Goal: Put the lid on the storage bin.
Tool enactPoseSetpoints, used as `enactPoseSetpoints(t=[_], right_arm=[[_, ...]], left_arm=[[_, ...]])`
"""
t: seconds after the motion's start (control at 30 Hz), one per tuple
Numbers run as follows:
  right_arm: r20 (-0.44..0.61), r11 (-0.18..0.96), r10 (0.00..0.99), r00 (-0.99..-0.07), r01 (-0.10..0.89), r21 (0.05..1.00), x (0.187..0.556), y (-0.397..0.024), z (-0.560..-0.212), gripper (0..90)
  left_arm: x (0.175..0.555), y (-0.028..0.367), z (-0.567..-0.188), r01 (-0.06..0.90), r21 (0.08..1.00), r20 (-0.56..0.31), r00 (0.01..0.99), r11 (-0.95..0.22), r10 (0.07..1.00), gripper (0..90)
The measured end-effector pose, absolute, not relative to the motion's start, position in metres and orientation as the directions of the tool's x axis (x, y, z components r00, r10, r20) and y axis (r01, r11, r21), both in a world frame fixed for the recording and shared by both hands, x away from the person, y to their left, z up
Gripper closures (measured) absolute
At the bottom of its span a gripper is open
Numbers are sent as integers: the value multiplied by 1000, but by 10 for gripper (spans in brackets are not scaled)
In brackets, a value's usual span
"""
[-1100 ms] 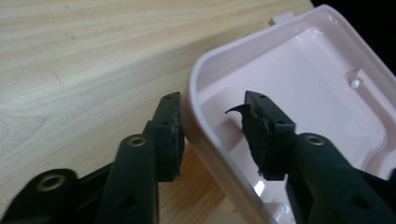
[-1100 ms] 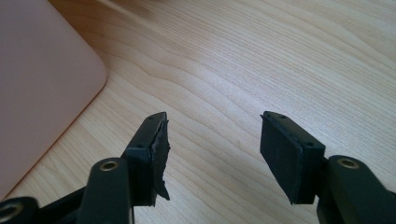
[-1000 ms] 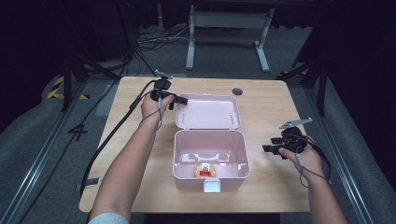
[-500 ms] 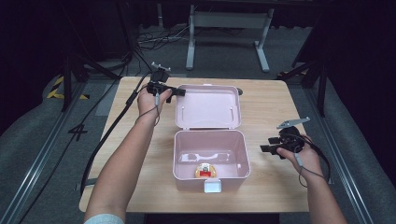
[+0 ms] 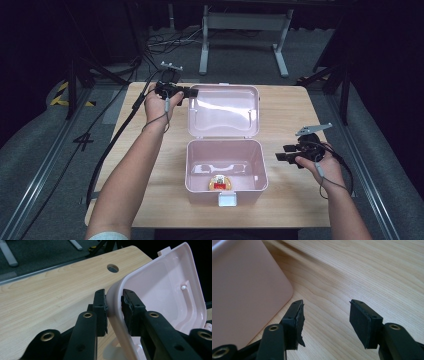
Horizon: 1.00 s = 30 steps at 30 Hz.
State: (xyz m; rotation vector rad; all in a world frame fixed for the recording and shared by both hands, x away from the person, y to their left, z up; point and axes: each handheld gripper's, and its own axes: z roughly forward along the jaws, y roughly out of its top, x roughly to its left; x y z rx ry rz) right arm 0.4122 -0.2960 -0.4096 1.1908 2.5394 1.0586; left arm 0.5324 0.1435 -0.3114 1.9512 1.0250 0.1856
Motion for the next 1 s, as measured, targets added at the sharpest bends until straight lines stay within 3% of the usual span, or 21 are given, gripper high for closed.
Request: enactPoseSetpoints(t=[0.53,0.63,1.0], right_arm=[[153,441,701,-697,592,674,414,-291,-398,468],[151,443,698,-700,587,677,412,-289,-394,468],[137,448,680,-721,555,701,406,-284,-381,469]], left_arm=[[498,147,-281,481,837,-188,701,-262,688,757],[491,149,-278,475,847,-209,713,-240,669,751],[463,148,-267,390,881,-133,748,-269,651,725]])
